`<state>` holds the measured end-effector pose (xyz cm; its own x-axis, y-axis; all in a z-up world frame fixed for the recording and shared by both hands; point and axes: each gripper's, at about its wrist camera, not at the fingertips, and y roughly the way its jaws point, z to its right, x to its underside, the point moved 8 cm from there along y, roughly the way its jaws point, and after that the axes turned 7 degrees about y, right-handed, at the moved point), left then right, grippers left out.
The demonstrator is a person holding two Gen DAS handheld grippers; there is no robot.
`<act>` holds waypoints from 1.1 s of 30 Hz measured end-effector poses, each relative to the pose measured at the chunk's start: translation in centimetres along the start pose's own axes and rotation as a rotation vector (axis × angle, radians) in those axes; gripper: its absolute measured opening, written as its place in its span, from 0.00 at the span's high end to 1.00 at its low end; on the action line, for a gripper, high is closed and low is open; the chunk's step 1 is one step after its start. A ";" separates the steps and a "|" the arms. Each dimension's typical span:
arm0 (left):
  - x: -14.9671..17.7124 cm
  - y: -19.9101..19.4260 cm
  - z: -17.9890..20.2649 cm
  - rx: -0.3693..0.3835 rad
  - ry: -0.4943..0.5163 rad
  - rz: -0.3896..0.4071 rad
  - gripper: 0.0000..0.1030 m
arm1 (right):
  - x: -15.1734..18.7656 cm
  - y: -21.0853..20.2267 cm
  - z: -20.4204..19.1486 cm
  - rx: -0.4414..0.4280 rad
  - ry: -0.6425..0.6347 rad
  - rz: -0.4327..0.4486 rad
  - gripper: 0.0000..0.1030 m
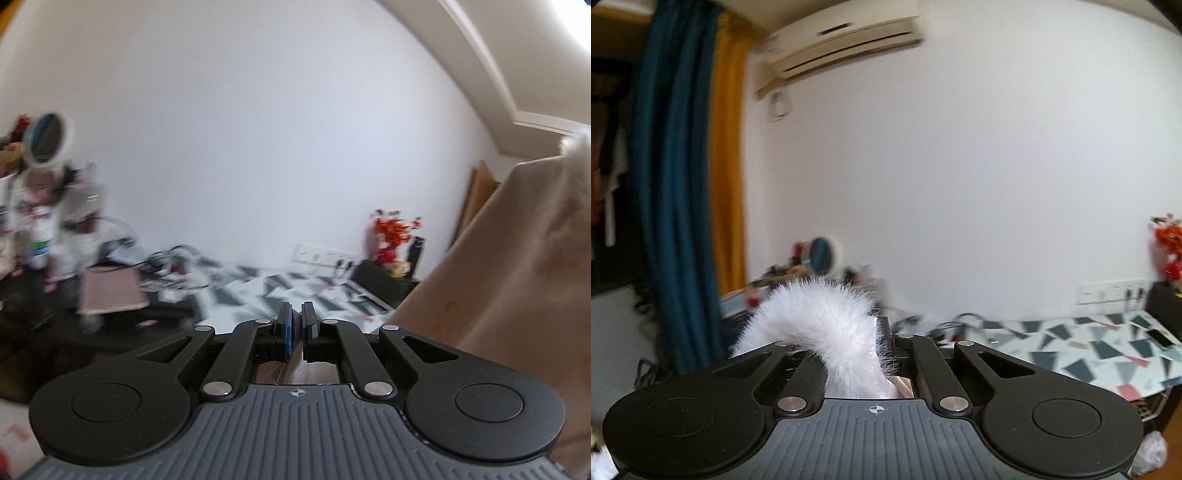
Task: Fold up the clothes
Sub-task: 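Lift the jacket off the mat with both grippers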
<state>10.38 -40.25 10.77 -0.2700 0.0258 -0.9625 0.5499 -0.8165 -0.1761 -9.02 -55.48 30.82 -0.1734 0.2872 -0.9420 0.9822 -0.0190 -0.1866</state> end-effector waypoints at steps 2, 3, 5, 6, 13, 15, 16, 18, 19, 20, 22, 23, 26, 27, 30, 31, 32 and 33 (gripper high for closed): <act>-0.1 3.3 1.3 0.046 -0.016 0.016 0.95 | -1.9 0.5 4.0 0.033 0.062 0.001 0.98; -0.2 5.2 1.8 0.070 -0.028 0.026 0.95 | -2.7 0.8 6.0 0.050 0.086 0.002 0.98; -1.0 9.0 2.5 0.121 -0.043 0.074 0.95 | -4.2 1.6 9.8 0.087 0.108 0.011 0.98; -1.5 10.8 2.8 0.147 -0.049 0.100 0.95 | -5.0 2.3 11.7 0.103 0.114 0.017 0.98; -7.6 24.6 1.3 0.224 -0.034 0.189 0.95 | -14.1 13.2 20.5 0.115 0.079 0.066 0.98; -9.0 27.5 0.2 0.222 -0.034 0.199 0.95 | -17.5 16.9 21.3 0.087 0.018 0.095 0.98; -9.6 28.8 -0.6 0.203 -0.032 0.205 0.93 | -19.1 18.7 21.4 0.074 0.001 0.112 0.98; -10.5 30.3 -2.1 0.182 -0.059 0.212 0.86 | -22.4 21.9 22.1 0.044 -0.020 0.141 0.98; -10.8 30.9 -2.9 0.173 -0.075 0.216 0.84 | -23.9 23.3 22.4 0.030 -0.036 0.152 0.98; -11.1 31.3 -3.6 0.151 -0.078 0.222 0.79 | -25.6 24.8 22.6 0.014 -0.059 0.160 0.98; -11.3 31.7 -5.0 0.089 -0.073 0.233 0.75 | -28.8 27.4 22.9 -0.018 -0.096 0.176 0.98; -11.3 31.9 -5.7 0.052 -0.068 0.235 0.73 | -30.6 28.7 23.1 -0.033 -0.114 0.189 0.98; -10.7 32.5 -7.0 -0.057 -0.069 0.221 0.71 | -35.8 32.5 24.2 -0.068 -0.159 0.233 0.98; -10.4 32.7 -7.3 -0.095 -0.071 0.214 0.66 | -37.4 33.7 24.9 -0.077 -0.166 0.248 0.98; -9.6 33.6 -7.5 -0.206 -0.068 0.202 0.48 | -41.0 37.3 28.4 -0.088 -0.158 0.288 0.98; -9.3 34.0 -7.4 -0.246 -0.060 0.198 0.45 | -41.9 38.7 30.1 -0.086 -0.151 0.291 0.98; -9.0 34.6 -7.2 -0.289 -0.055 0.195 0.39 | -42.1 40.6 32.4 -0.083 -0.135 0.272 0.98; -8.6 35.3 -6.9 -0.334 -0.050 0.192 0.35 | -42.0 42.8 35.3 -0.080 -0.114 0.237 0.98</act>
<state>37.51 -65.31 11.41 -0.1709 -0.1439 -0.9747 0.8190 -0.5707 -0.0594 37.82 -102.12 52.52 0.0595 0.1743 -0.9829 0.9981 0.0041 0.0611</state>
